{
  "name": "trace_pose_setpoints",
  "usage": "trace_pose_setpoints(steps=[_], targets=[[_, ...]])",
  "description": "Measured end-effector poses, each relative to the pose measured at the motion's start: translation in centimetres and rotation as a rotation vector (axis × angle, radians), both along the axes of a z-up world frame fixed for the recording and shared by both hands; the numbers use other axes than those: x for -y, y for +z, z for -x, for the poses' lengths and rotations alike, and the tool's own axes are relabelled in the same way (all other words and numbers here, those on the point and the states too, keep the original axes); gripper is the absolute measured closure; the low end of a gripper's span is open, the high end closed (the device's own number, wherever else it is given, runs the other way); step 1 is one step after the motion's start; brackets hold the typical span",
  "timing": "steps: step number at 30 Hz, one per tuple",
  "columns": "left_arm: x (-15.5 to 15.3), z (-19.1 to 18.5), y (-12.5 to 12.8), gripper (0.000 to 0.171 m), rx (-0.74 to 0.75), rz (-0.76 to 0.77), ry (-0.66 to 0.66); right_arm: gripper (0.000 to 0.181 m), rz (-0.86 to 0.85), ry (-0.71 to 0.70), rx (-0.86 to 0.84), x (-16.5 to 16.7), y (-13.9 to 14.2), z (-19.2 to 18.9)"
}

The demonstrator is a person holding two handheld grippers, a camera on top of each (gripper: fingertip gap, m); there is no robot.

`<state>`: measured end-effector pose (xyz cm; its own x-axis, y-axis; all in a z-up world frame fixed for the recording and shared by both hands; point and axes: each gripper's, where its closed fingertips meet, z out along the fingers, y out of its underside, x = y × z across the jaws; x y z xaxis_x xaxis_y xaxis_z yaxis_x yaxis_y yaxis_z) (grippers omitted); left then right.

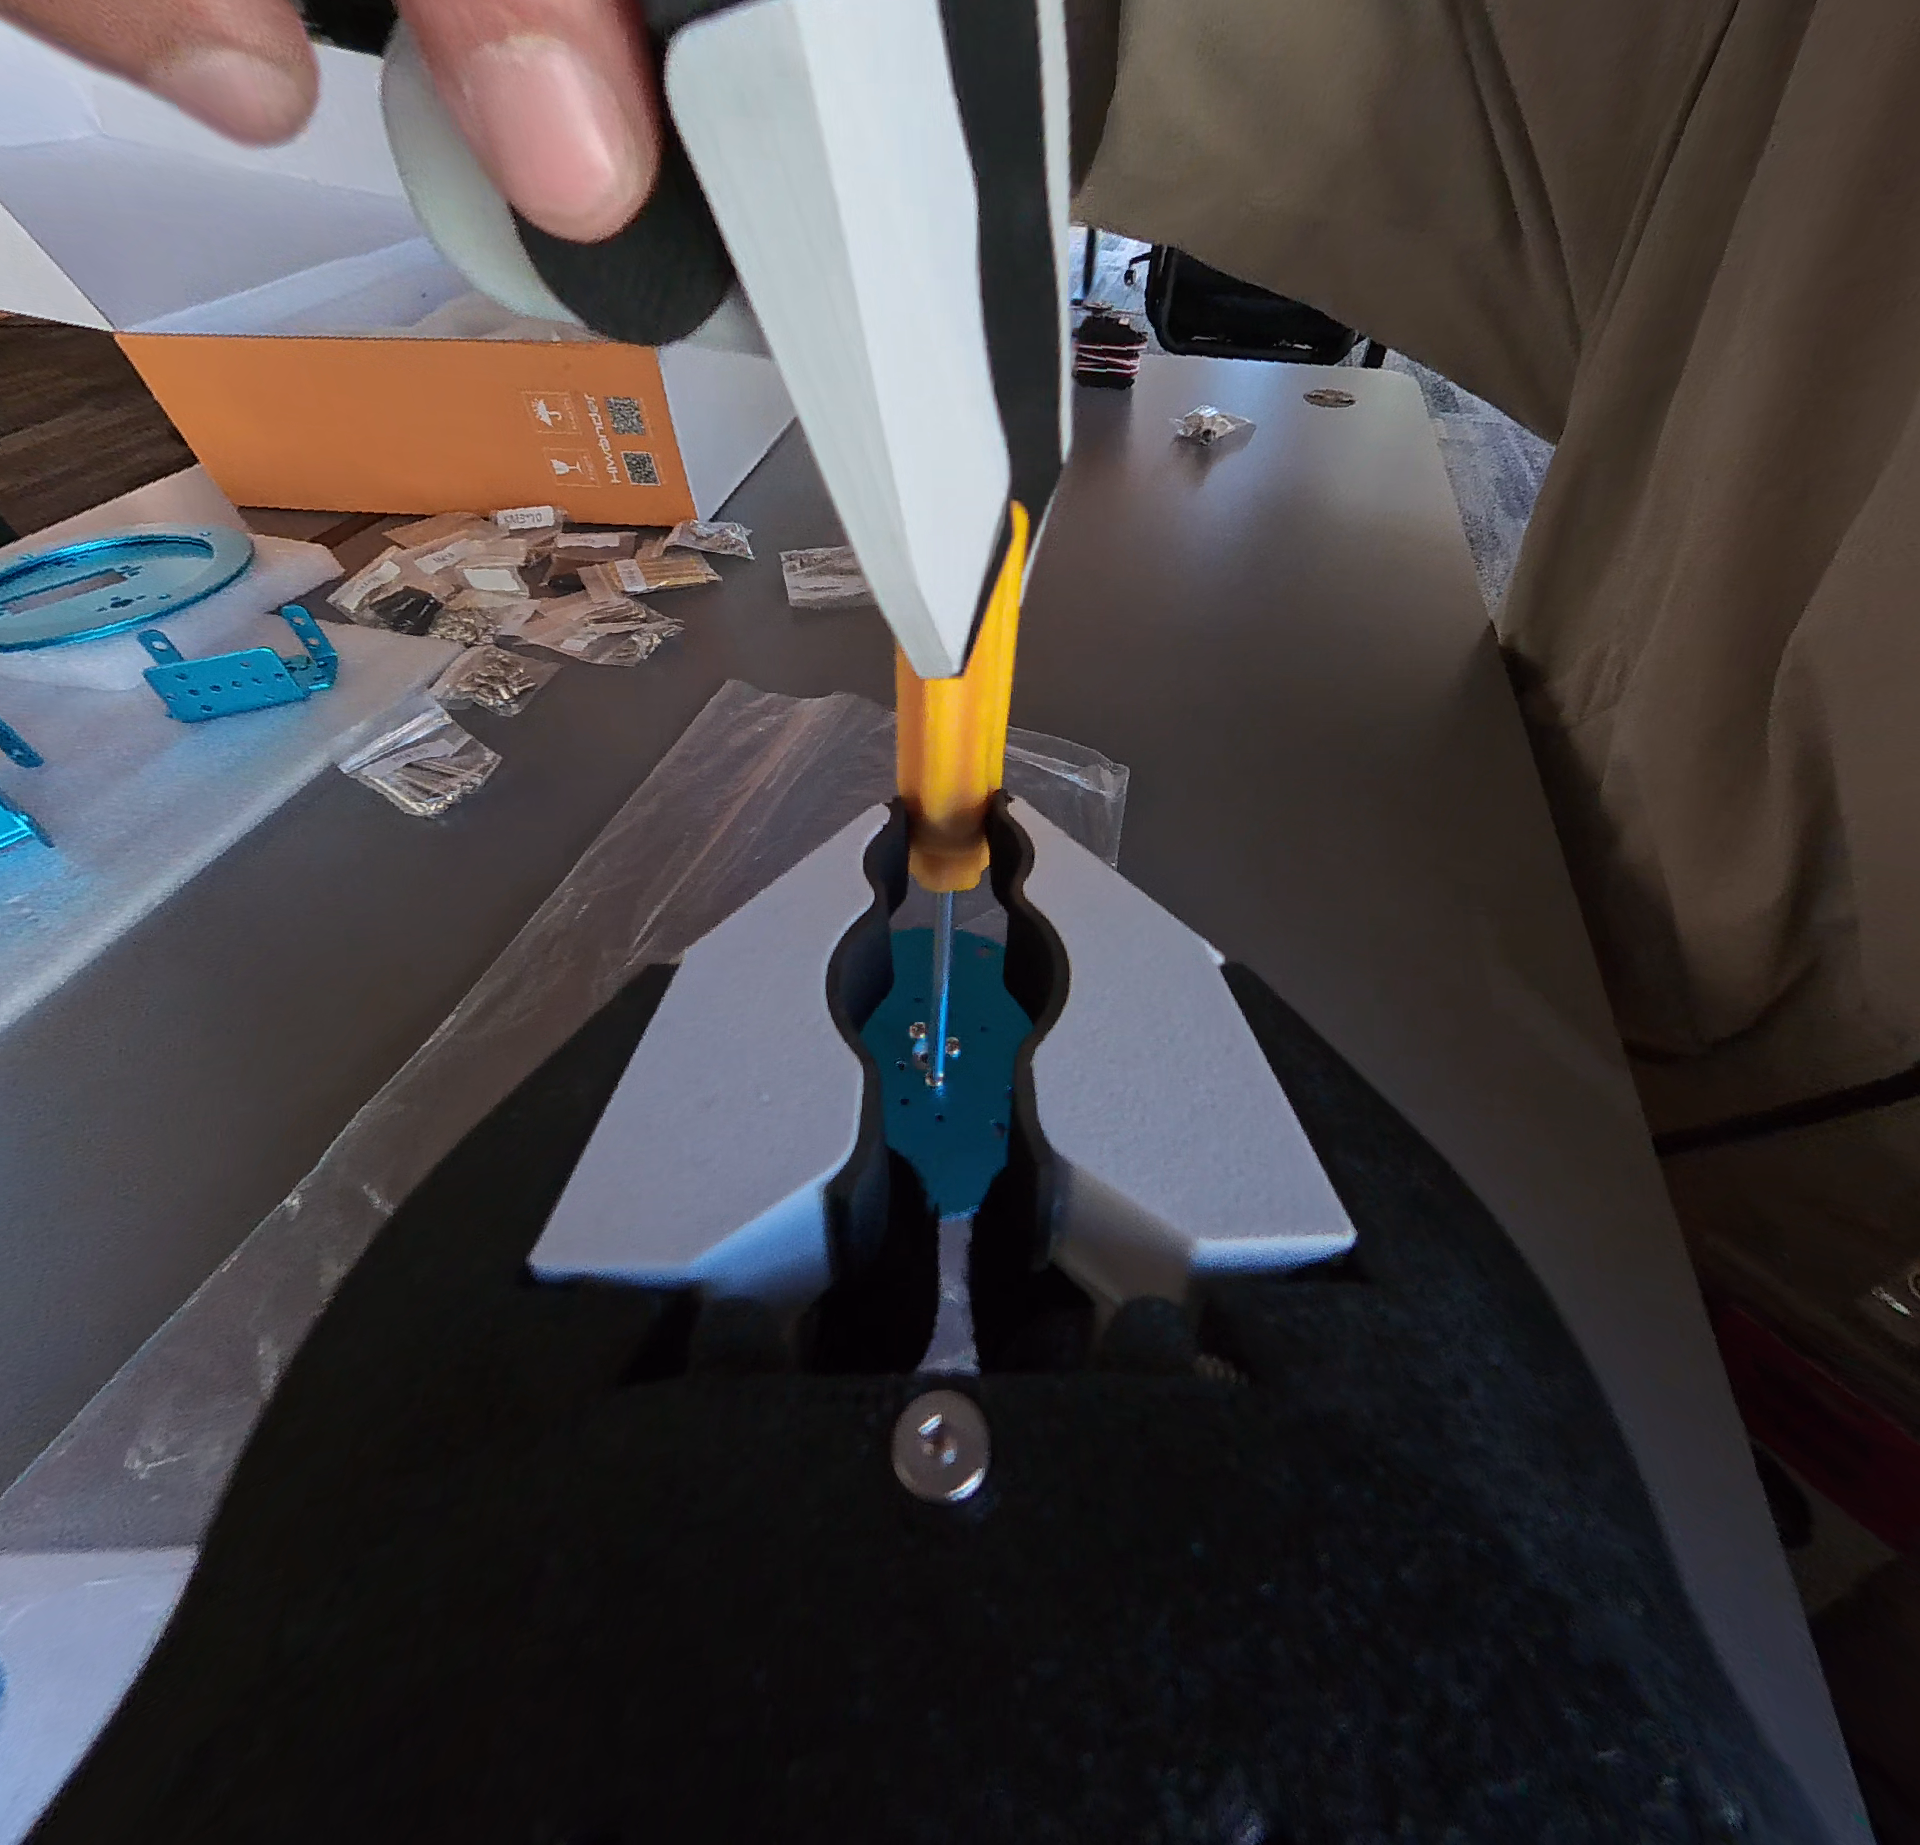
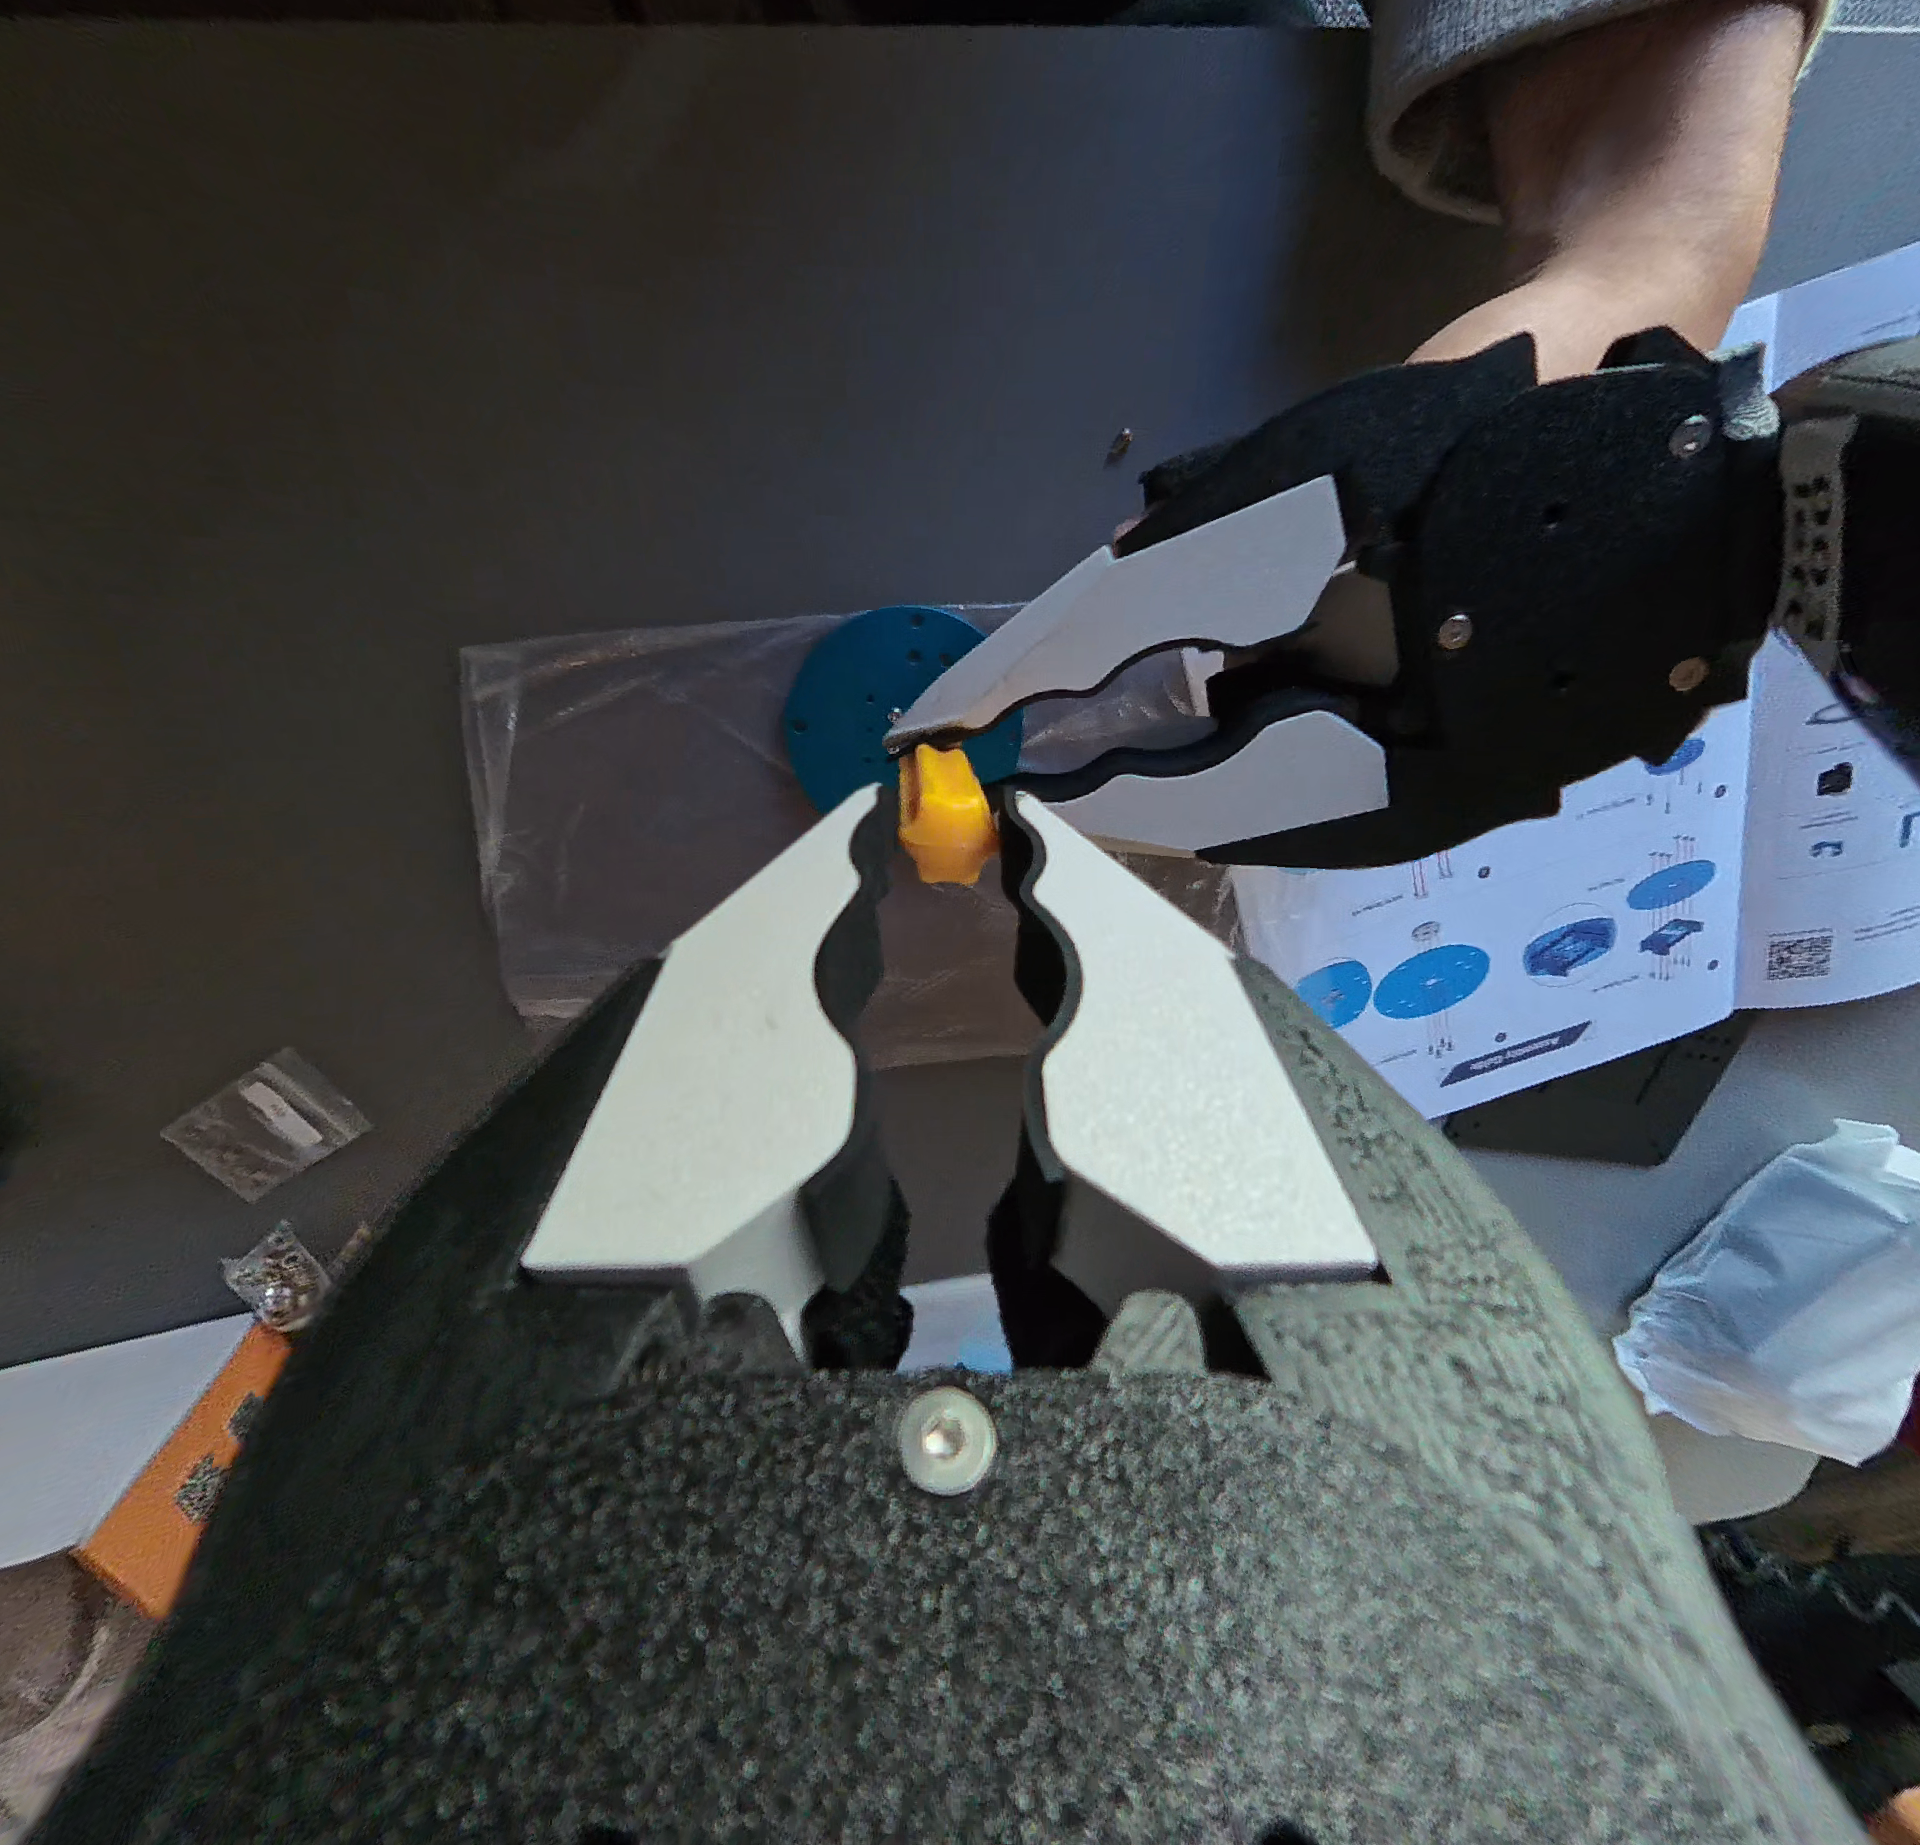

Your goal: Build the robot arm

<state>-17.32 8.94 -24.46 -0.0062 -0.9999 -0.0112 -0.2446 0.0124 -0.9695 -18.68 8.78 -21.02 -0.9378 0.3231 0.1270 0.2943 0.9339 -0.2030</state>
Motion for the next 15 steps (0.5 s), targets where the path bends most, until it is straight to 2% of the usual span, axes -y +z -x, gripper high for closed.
trace_pose_setpoints(steps=[7, 8, 9, 11, 13, 15], targets=[[0.0, 0.1, 0.1, 0.155, -0.002, 0.013, -0.001, 0.163, -0.009, 0.015, 0.036, 0.2, -0.2, 0.0], [0.1, 0.2, -0.1, 0.148, -0.017, 0.008, 0.000, 0.163, -0.001, 0.008, 0.042, 0.2, -0.3, -0.1], [-0.1, 0.5, -0.9, 0.129, -0.077, 0.000, 0.006, 0.163, 0.005, 0.009, 0.042, 0.1, -0.3, -0.1], [-0.9, 1.4, -3.6, 0.102, -0.256, -0.027, 0.044, 0.163, 0.008, 0.006, 0.041, 0.0, -0.2, 0.1], [-0.9, 1.7, -5.6, 0.091, -0.372, -0.021, 0.023, 0.163, 0.008, 0.010, 0.037, 0.0, -0.2, 0.0], [-0.9, 1.7, -7.4, 0.089, -0.456, 0.002, -0.002, 0.163, 0.007, -0.003, 0.037, 0.0, -0.3, -0.1]])
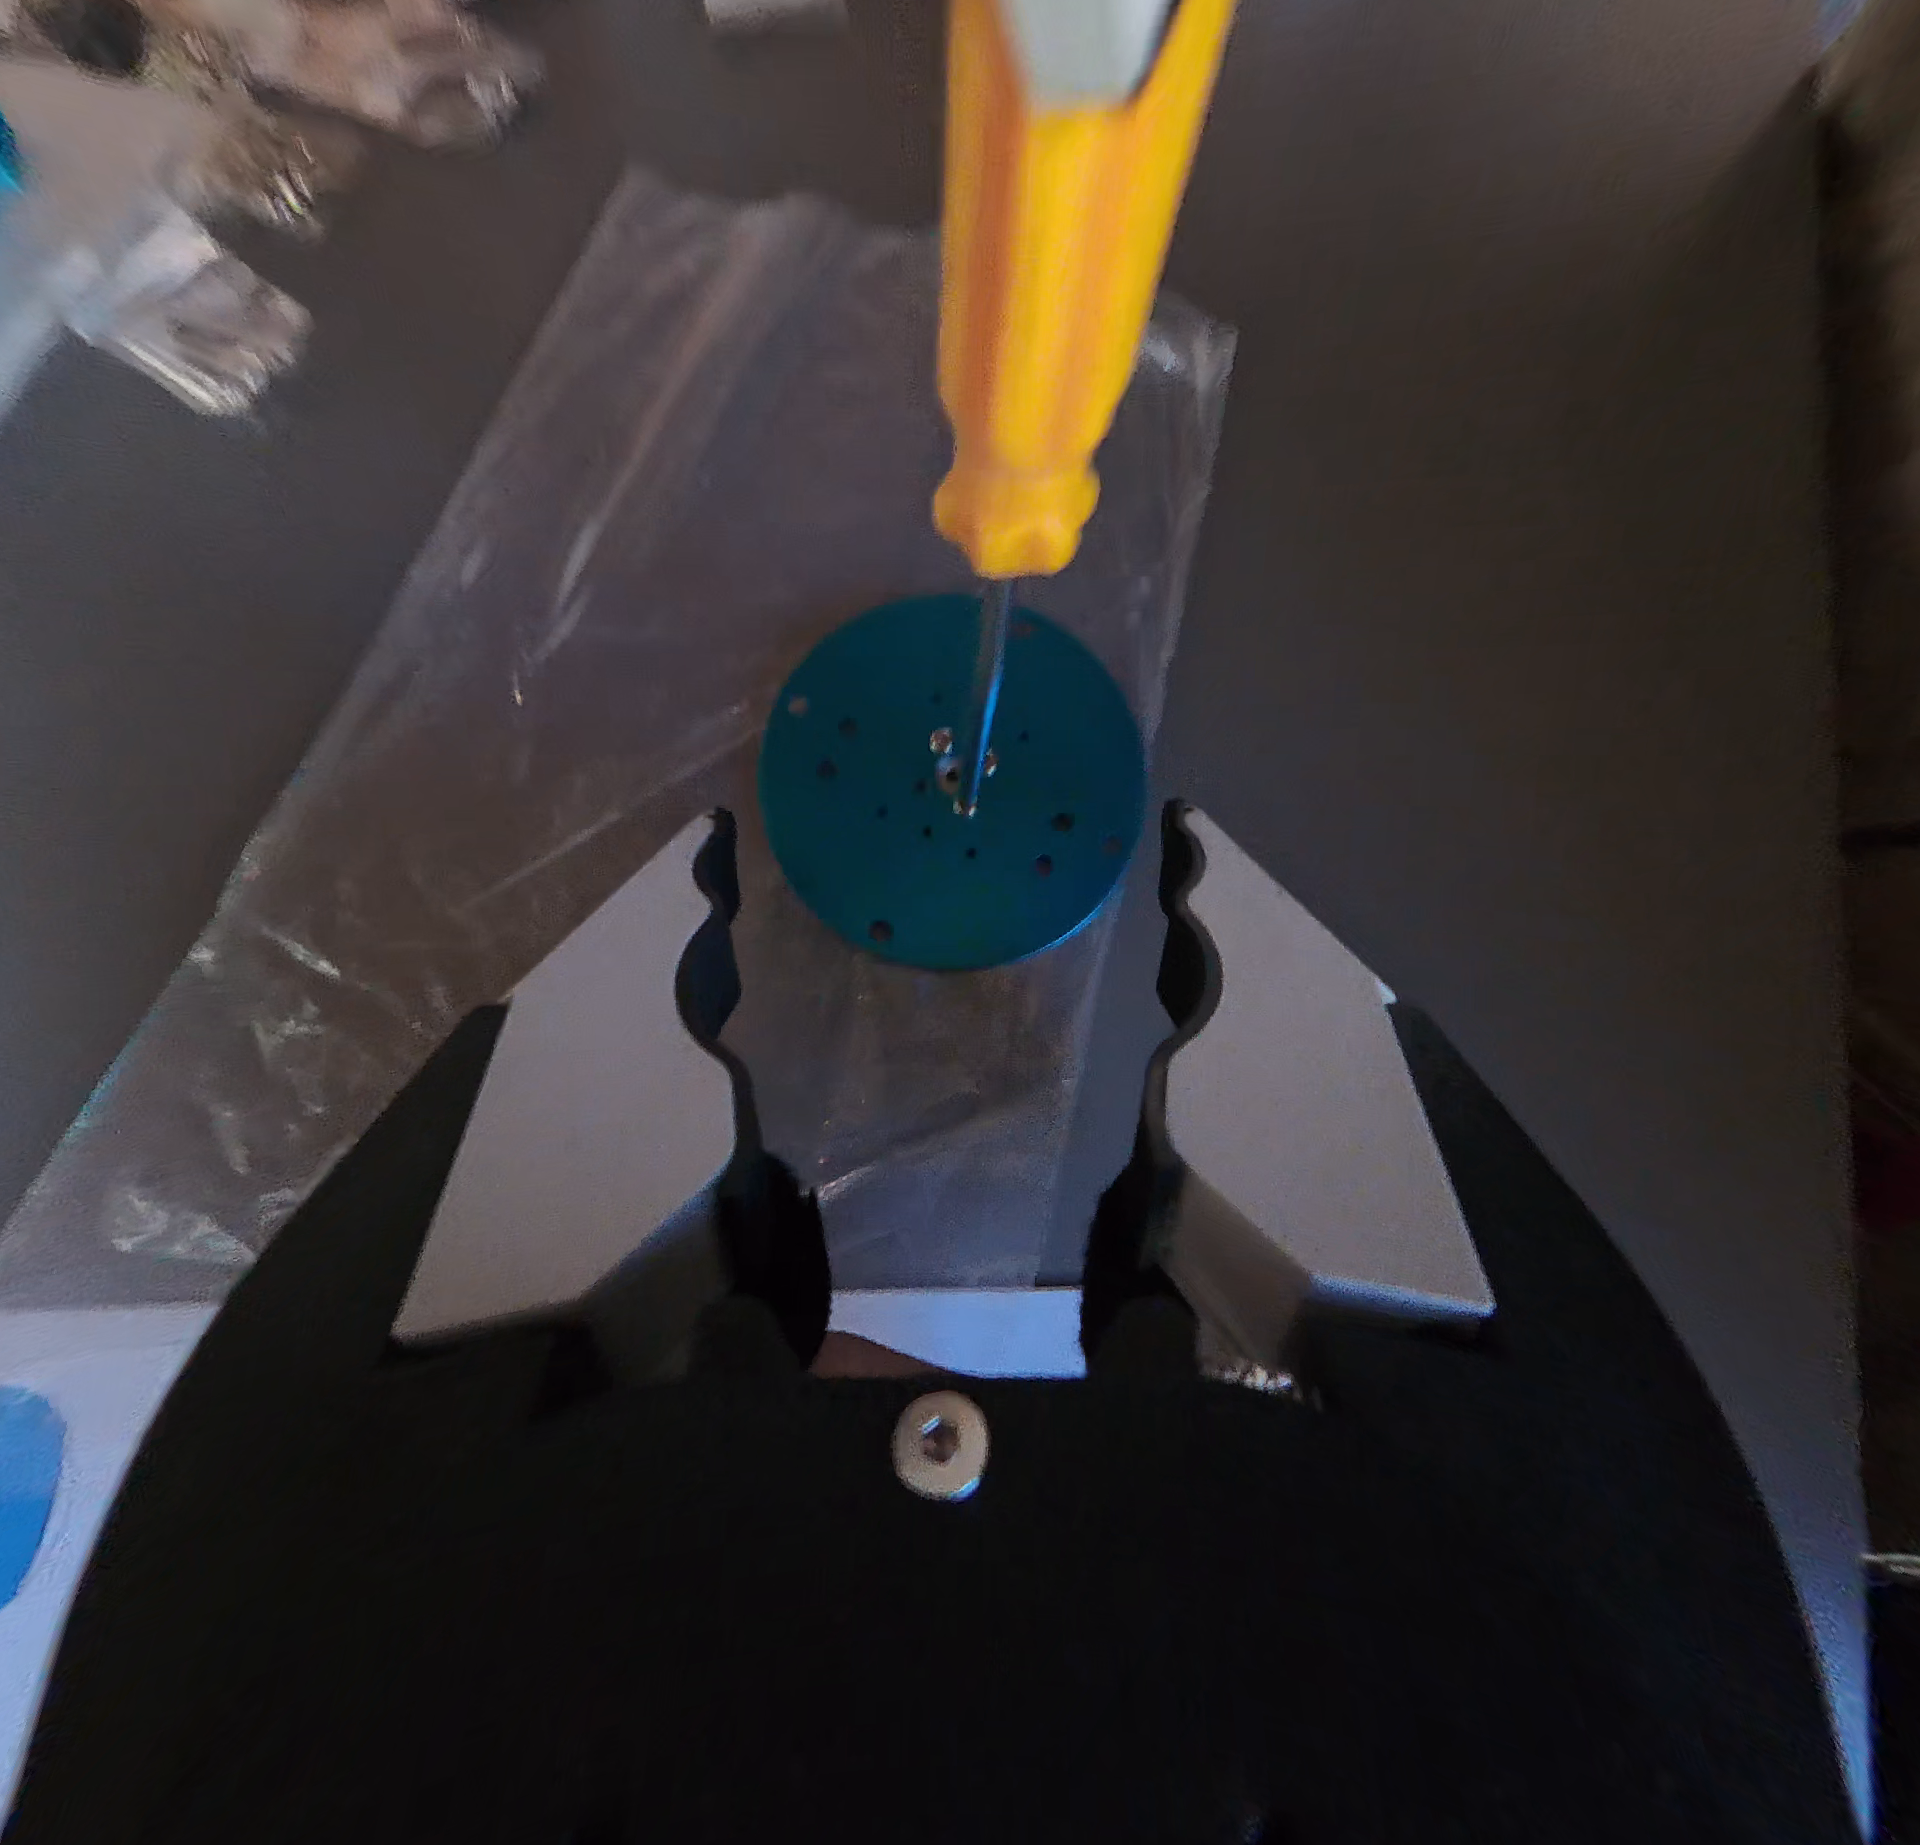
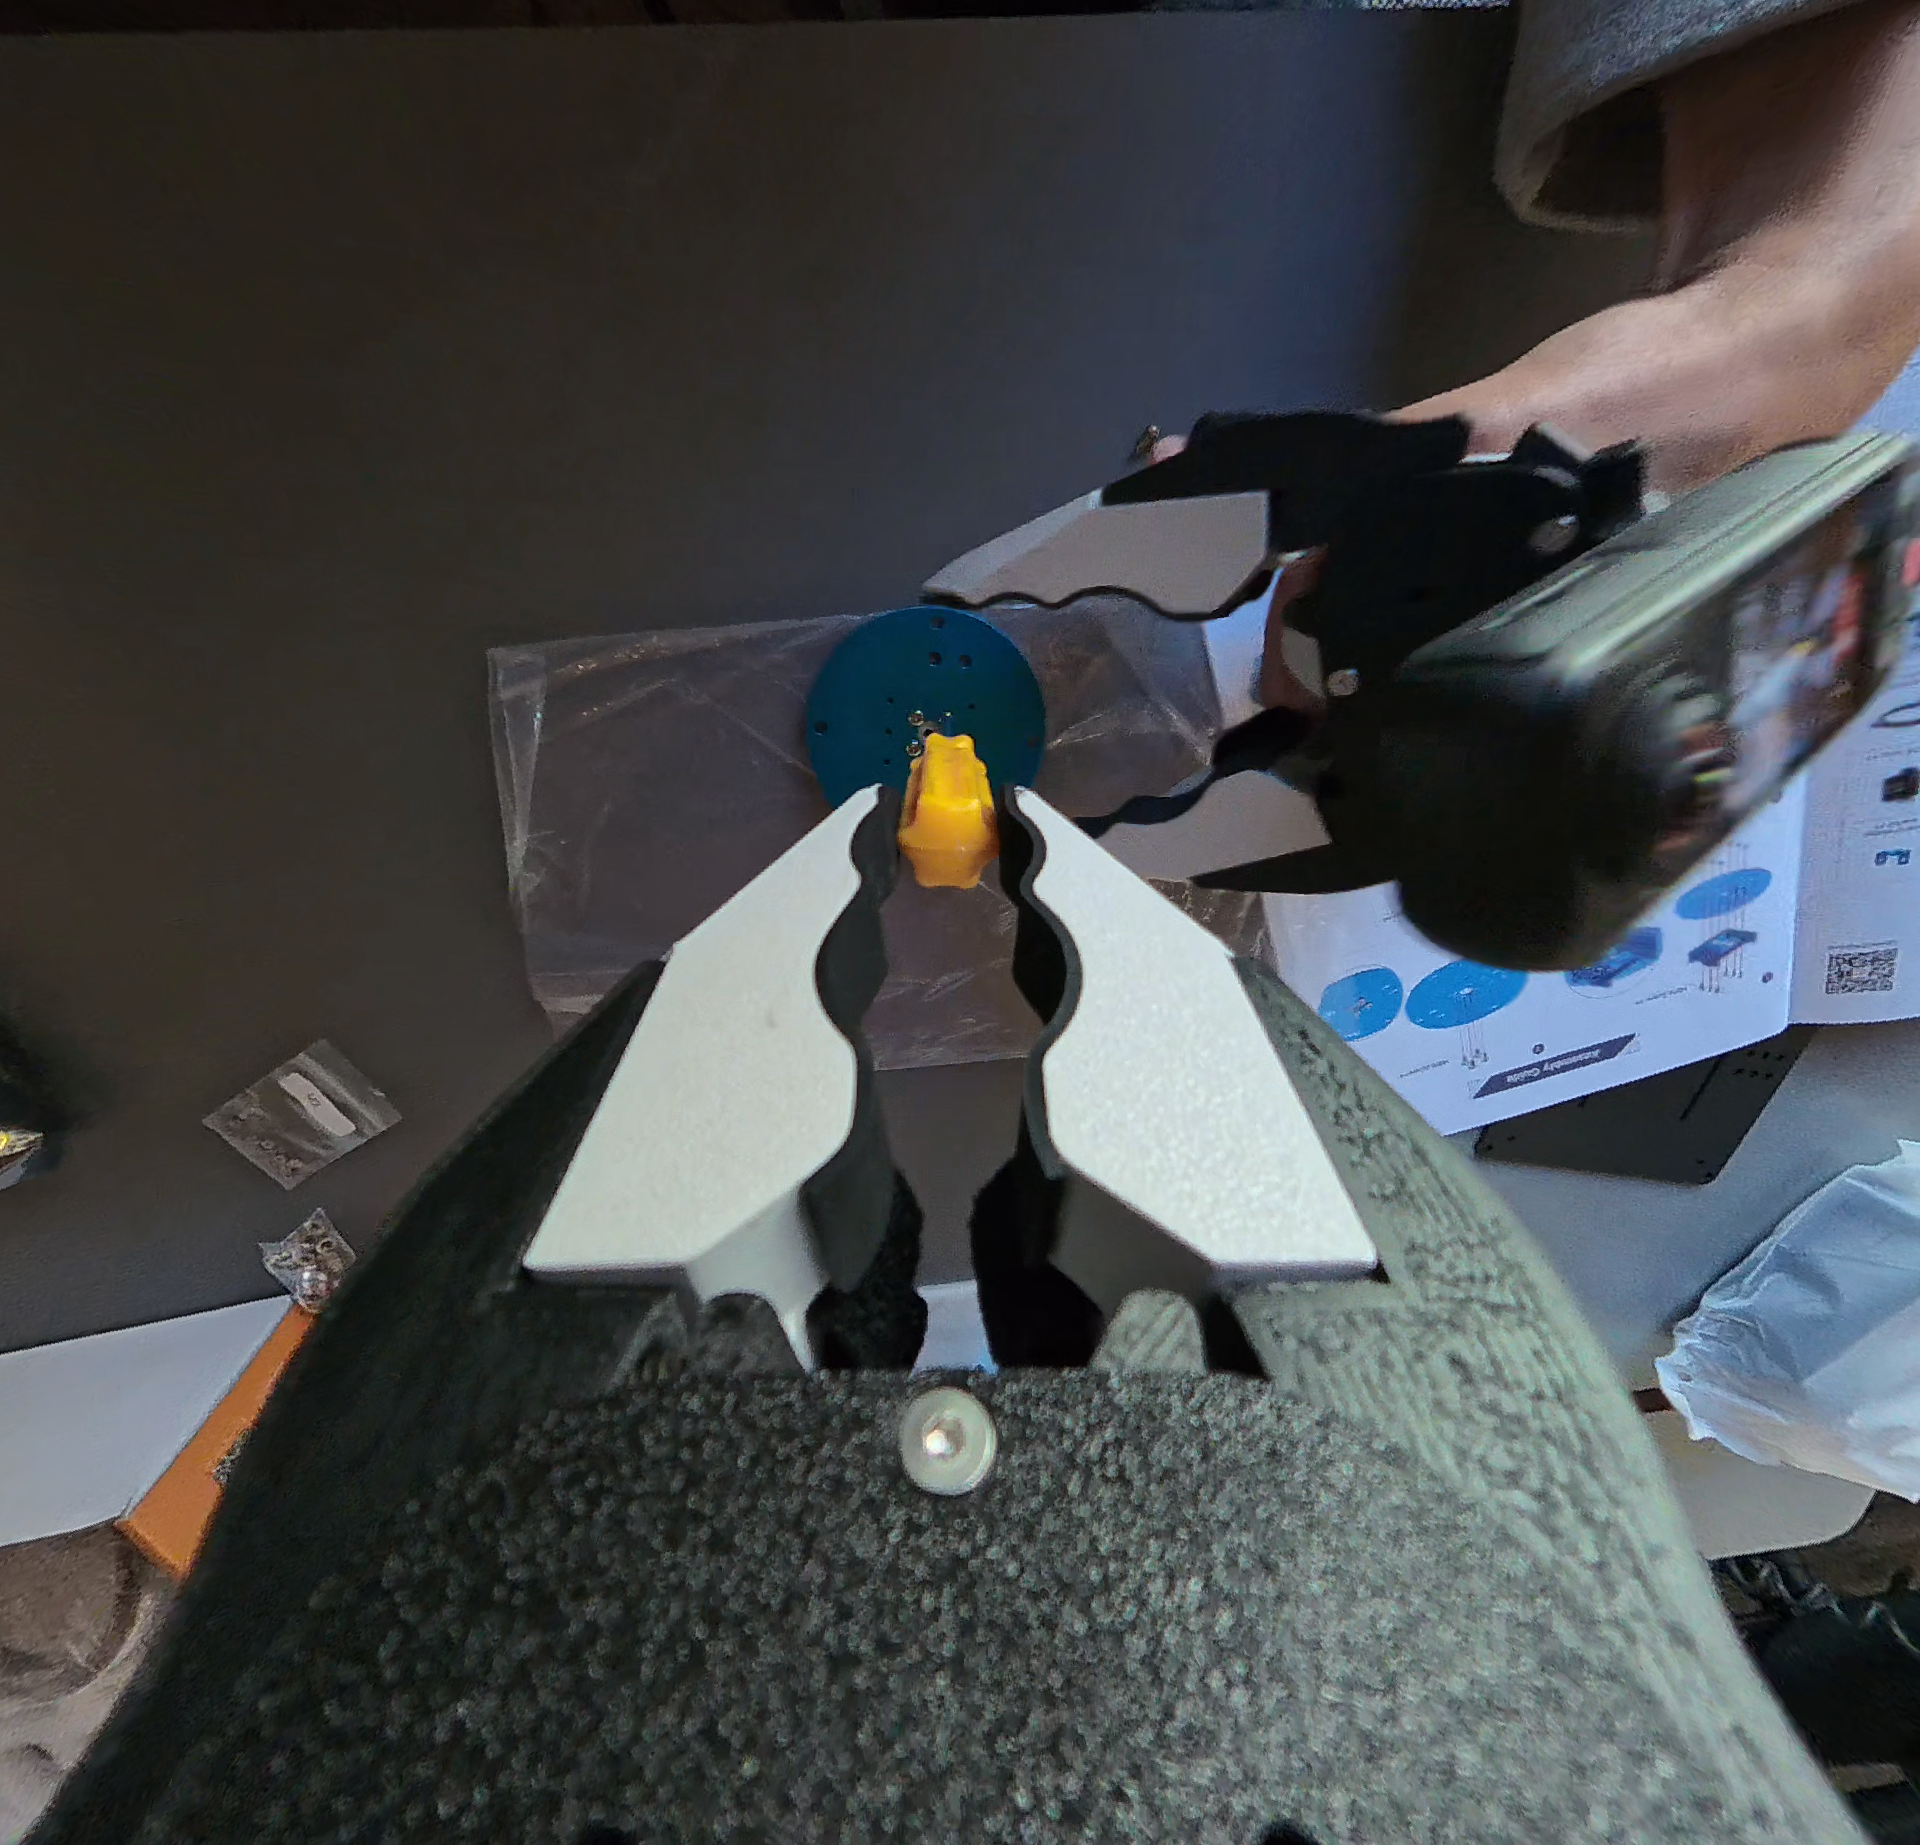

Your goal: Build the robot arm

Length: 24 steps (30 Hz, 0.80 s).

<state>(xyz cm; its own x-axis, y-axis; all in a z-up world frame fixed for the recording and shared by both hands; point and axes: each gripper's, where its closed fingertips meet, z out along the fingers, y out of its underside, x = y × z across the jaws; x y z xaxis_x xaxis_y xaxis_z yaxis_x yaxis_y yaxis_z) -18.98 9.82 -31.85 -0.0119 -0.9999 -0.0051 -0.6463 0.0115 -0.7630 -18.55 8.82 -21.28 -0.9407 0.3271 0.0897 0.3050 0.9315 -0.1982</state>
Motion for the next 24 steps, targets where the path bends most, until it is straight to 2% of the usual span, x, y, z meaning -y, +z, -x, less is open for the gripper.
trace_pose_setpoints(steps=[2, 7, 10, 13, 24], targets=[[-0.4, 0.1, -1.5, 0.089, -0.058, 0.020, 0.011, 0.163, 0.003, -0.006, -0.007, 0.0, 0.0, -0.1], [-0.3, -0.2, -1.6, 0.095, -0.042, 0.035, 0.014, 0.163, 0.012, -0.042, -0.016, 0.0, 0.0, -0.4], [-0.3, -0.2, -1.6, 0.097, -0.039, 0.034, 0.019, 0.163, 0.042, -0.118, -0.022, 0.1, 0.0, -0.1], [-0.3, -0.3, -1.6, 0.097, -0.038, 0.033, 0.027, 0.163, 0.085, -0.261, -0.049, 0.6, 0.0, 0.4], [-0.3, -0.3, -1.7, 0.096, -0.036, 0.027, 0.044, 0.163, 0.064, -1.016, -0.164, -0.6, 0.0, 1.1]])
